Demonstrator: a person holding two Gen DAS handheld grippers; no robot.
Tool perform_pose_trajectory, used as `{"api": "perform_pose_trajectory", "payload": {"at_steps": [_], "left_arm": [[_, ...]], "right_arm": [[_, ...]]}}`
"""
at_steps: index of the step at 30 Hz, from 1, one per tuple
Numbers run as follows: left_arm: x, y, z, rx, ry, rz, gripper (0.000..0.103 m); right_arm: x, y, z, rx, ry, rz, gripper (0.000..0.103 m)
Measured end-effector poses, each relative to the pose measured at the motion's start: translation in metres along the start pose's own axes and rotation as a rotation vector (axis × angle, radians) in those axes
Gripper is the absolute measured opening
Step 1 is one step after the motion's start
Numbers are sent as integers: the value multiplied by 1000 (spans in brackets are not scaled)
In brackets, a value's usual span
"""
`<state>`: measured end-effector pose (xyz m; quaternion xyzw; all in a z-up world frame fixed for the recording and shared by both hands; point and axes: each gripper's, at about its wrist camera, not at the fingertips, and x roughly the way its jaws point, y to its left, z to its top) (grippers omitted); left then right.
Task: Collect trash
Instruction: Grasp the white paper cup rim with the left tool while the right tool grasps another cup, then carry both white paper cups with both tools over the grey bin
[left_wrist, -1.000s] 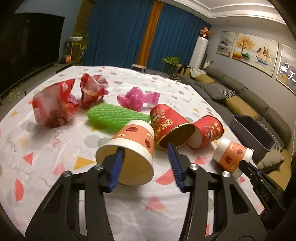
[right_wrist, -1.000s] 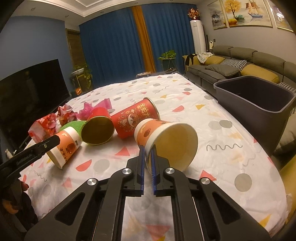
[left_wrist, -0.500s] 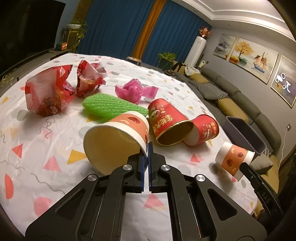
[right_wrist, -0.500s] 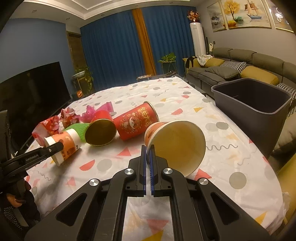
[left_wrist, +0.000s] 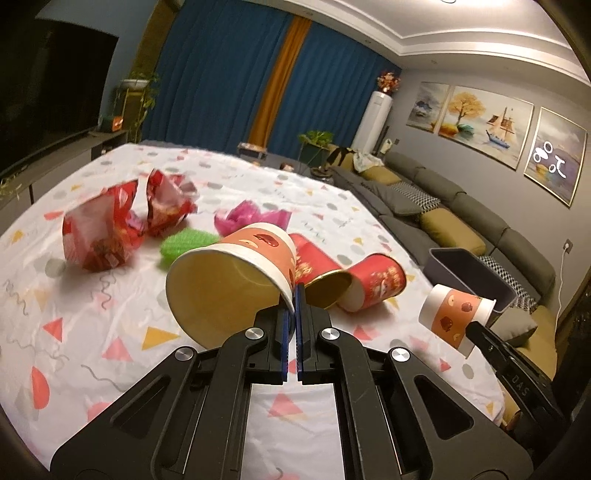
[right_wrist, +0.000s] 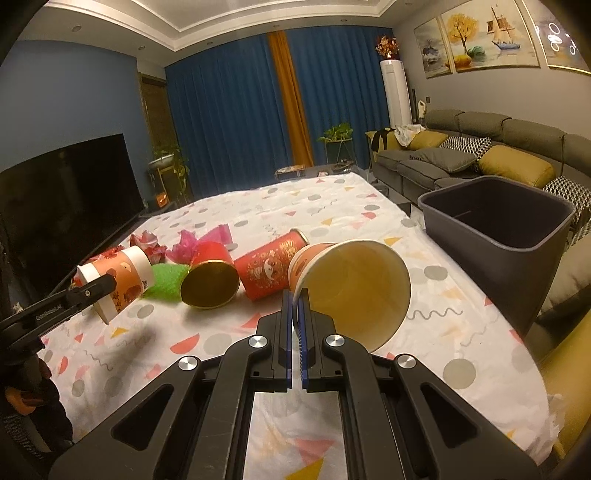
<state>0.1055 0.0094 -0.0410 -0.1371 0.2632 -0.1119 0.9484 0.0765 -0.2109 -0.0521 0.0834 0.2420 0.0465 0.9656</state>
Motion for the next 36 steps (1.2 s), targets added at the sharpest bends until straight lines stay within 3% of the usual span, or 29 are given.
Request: {"api": "perform_pose_trajectory", "payload": {"at_steps": [15,30,36], "left_arm": [[3,-56,18,108,-39,-86,1],[45,-183,33,265,-33,-297,1],[75,-235,34,325,-21,-363,1]], "right_arm": [[-21,-22,23,6,-86,-32,4],[-42,-83,58,14,-191,-166,4],[-43,-126,77,40,-227,-234,4]]}}
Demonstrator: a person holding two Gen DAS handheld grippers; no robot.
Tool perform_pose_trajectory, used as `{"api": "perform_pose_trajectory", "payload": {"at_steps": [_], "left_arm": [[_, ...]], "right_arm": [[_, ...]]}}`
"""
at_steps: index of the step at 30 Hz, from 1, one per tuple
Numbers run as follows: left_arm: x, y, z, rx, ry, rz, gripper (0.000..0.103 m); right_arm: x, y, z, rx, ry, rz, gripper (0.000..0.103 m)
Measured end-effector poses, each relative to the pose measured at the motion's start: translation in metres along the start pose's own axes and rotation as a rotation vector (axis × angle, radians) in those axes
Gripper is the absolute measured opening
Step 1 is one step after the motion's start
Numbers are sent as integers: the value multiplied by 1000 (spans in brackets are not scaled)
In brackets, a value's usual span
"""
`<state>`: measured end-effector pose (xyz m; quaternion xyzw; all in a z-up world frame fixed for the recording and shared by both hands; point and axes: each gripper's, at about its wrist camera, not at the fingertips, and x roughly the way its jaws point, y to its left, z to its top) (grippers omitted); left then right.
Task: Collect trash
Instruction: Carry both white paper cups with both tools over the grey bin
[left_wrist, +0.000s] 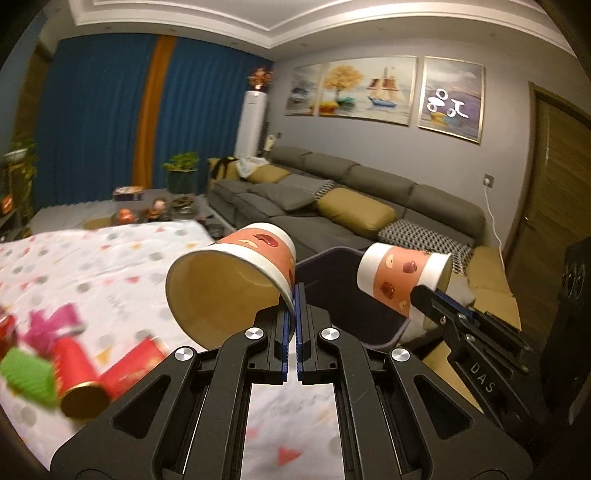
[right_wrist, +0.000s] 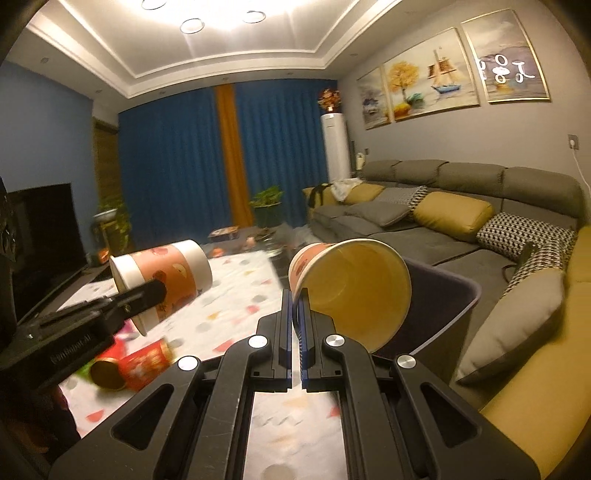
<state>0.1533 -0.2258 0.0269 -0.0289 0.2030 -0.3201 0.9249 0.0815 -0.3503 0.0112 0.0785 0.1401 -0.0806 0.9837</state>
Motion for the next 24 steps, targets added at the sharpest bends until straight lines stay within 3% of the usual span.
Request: {"api": "perform_pose_trajectory", "payload": {"at_steps": [11,24], "left_arm": [[97,-42,2,45,85,-82,2],[150,-51,-8,43,150,-156,2]], "right_arm": [[33,-53,9,25,12,-73,4],[61,-79,-1,38,67,-90,4]]}}
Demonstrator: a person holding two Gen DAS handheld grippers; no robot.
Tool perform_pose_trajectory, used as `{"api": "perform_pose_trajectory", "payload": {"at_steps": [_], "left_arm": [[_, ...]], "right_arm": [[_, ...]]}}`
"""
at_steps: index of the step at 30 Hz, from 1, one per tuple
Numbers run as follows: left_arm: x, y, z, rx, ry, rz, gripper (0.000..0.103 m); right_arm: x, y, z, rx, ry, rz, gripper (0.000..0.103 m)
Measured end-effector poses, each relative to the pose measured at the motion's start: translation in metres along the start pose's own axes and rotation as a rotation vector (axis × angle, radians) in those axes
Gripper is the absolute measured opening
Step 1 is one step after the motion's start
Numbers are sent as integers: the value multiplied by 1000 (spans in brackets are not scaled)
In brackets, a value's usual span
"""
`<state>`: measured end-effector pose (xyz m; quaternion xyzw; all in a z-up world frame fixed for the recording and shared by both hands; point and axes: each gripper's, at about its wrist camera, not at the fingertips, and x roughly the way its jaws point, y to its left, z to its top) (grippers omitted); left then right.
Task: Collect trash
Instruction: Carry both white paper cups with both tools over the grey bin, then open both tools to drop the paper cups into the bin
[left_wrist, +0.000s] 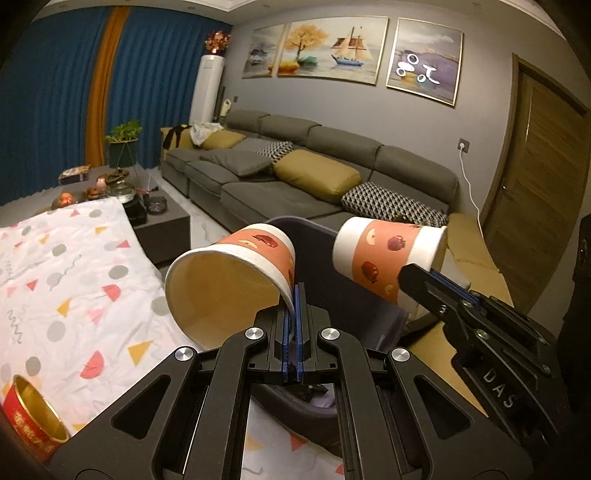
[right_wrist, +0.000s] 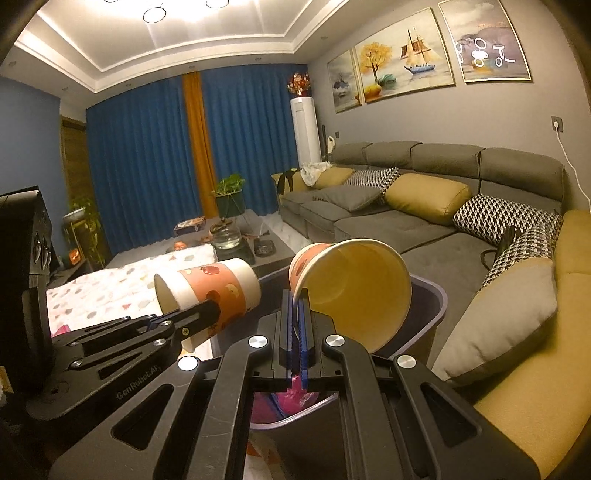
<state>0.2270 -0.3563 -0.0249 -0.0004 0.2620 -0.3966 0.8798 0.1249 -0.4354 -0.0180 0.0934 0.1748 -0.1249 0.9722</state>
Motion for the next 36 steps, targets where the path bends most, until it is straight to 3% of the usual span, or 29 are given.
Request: {"api": "perform_pose_trajectory", "payload": {"at_steps": [17,23,26,28,30,32,36], "left_arm": [[15,1,-9,14,64,-63,2],[17,0,-9,19,76,-50,2],[16,2,-9,16,70,-32,17],[13,4,-9,2,59,-29,46],[8,10,-10,-22,37,-1,57],[3,18,-11,-44,28,16,64],[-19,34,-13,-67,-19,121,77]], "right_arm": [[11,4,-6,-8,56,2,4],[16,1,-7,-2,74,3,4],[18,-1,-8,-2,80,1,4],[20,-2,-9,1,87,1,4],[21,-4,-8,3,93,3,4],[23,-2,-10,-1,97,4,4],[25,0,-10,-6,102,12,4]]}}
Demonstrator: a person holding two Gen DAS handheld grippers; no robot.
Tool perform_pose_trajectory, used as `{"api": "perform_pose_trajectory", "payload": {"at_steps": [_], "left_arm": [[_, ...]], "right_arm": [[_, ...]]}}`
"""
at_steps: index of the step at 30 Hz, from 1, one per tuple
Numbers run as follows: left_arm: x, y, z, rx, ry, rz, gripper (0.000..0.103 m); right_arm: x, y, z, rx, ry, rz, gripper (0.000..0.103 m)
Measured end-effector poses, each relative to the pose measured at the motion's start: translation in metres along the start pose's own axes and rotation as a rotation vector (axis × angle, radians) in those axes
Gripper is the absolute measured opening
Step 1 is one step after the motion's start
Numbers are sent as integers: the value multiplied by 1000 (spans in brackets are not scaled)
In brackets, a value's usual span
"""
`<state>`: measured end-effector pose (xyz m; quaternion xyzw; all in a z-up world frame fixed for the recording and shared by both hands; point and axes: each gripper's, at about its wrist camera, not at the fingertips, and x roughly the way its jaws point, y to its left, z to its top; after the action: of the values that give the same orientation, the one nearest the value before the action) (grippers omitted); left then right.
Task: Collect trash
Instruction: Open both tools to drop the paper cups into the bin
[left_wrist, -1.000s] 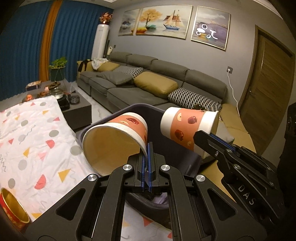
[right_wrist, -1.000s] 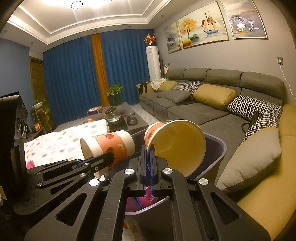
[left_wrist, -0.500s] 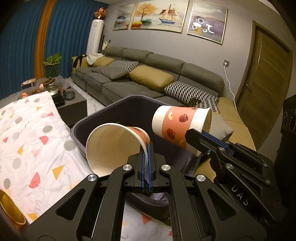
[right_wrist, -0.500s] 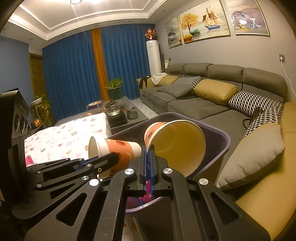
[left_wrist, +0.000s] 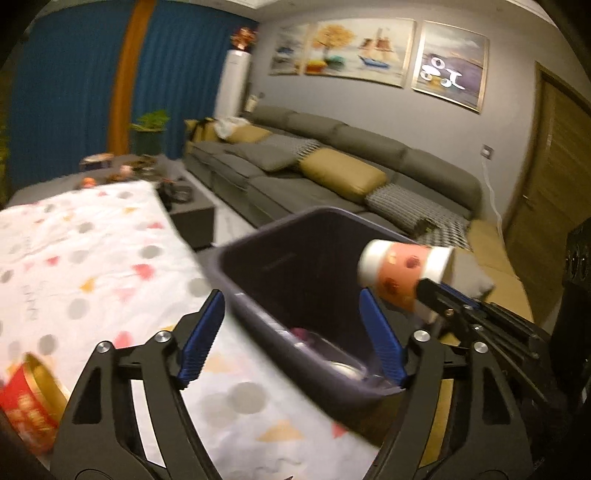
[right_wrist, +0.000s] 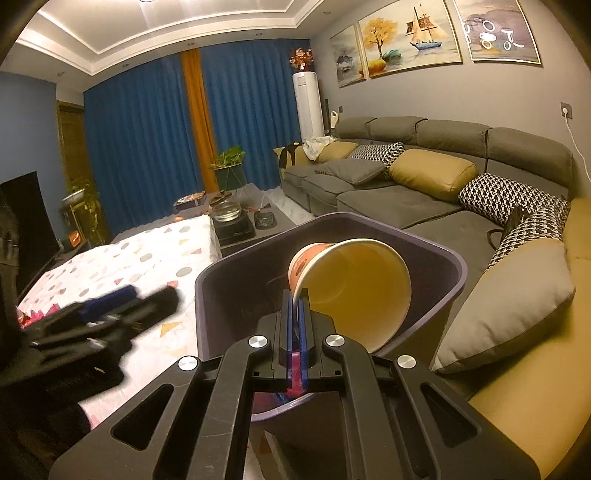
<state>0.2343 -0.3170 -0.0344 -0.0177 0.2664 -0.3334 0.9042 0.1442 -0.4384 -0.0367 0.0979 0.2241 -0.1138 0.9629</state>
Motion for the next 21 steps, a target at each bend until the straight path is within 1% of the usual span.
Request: {"api": "perform_pose_trajectory", "payload": {"at_steps": [4,7,9,12,13,16,17,18,20,21], "left_arm": [[-28,12,1,-18,-52,98,86],[-56,23,0,-53,-91,146,94],[-71,29,-3,-69,-106,173,97],[-96,42,-11,-82,-130,218,97],[-104,45,-14,-87,-138,237,97],[-126,58,-23,-106,-154,295,97],[-131,63,-27,-110,-154,310,97],[-136,67,-29,-115,-156,329,97],[-149,77,-36,-124,-166,367,97],[-155,82,-38,-128,-166,380,97]], "right_arm": [[4,2,-1,1,5,4,4],[7,4,-1,0,9,5,4],[9,5,-3,-8,15,4,5],[11,7,-4,-11,26,-6,7],[12,7,-4,-9,28,-6,12],[7,10,-5,-5,14,-21,36],[3,12,-5,-4,6,-20,40],[0,14,-6,-3,1,-18,42],[-8,22,-7,-4,-9,0,49],[-11,26,-8,-7,-13,7,52]]}}
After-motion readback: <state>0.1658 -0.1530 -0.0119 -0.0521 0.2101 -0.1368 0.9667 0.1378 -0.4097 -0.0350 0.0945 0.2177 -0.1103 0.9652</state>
